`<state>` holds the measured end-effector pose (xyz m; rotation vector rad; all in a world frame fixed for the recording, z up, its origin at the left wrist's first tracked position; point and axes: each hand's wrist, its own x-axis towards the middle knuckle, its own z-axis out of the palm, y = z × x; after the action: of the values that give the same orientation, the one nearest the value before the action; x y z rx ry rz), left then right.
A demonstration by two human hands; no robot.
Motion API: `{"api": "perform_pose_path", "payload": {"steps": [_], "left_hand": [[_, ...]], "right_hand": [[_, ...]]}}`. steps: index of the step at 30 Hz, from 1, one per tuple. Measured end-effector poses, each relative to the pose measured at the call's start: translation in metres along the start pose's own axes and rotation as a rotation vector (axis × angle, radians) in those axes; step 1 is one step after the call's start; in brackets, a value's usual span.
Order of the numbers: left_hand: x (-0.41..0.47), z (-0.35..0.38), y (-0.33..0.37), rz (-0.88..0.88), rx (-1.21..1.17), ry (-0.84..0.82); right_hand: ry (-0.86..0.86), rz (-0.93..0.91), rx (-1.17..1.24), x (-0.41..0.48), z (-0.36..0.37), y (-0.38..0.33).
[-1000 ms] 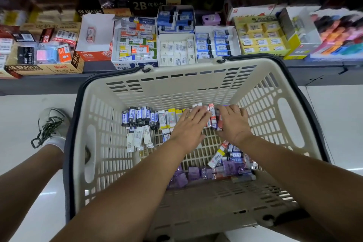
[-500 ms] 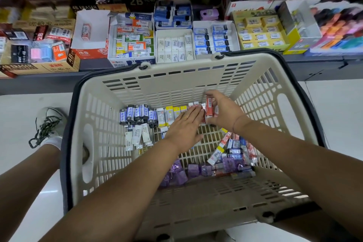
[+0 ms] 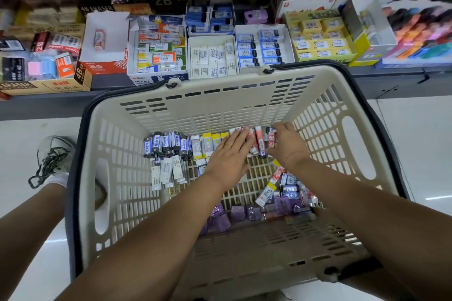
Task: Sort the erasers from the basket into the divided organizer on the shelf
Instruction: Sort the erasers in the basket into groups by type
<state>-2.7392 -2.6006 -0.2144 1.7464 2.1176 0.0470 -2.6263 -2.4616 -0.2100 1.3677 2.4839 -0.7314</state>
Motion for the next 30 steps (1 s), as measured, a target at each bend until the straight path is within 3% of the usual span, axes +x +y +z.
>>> {"api": "perform_pose_path", "payload": {"steps": [4, 9, 13, 20, 24, 26, 30], "left_hand": [[-0.003, -0.001, -0.008, -0.014, 0.006, -0.004], [-0.005, -0.001, -0.008, -0.016, 0.024, -0.021], [-0.007, -0.001, -0.002, -0.047, 0.023, 0.009], [-0.012, 0.003, -0.002, -0.134, -0.047, -0.052], [-0.008, 0.0, 0.002, -0.111, -0.055, -0.022], [-0.005, -0.002, 0.004, -0.079, -0.008, -0.011], [0.003, -0.003, 0.004, 0.029, 0.101, -0.025]], "right_hand": [[-0.023, -0.07, -0.276, -0.001, 0.006, -0.002], [-0.012, -0.113, -0.345, 0.0, 0.004, -0.003], [-0.006, -0.191, -0.187, -0.004, 0.004, -0.002], [-0.093, 0.074, 0.451, 0.004, -0.021, -0.007], [-0.266, 0.115, 0.797, 0.009, -0.024, -0.014], [-0.277, 0.143, 0.803, 0.012, -0.019, -0.009], [-0.199, 0.11, 0.506, 0.012, -0.007, 0.003]]}}
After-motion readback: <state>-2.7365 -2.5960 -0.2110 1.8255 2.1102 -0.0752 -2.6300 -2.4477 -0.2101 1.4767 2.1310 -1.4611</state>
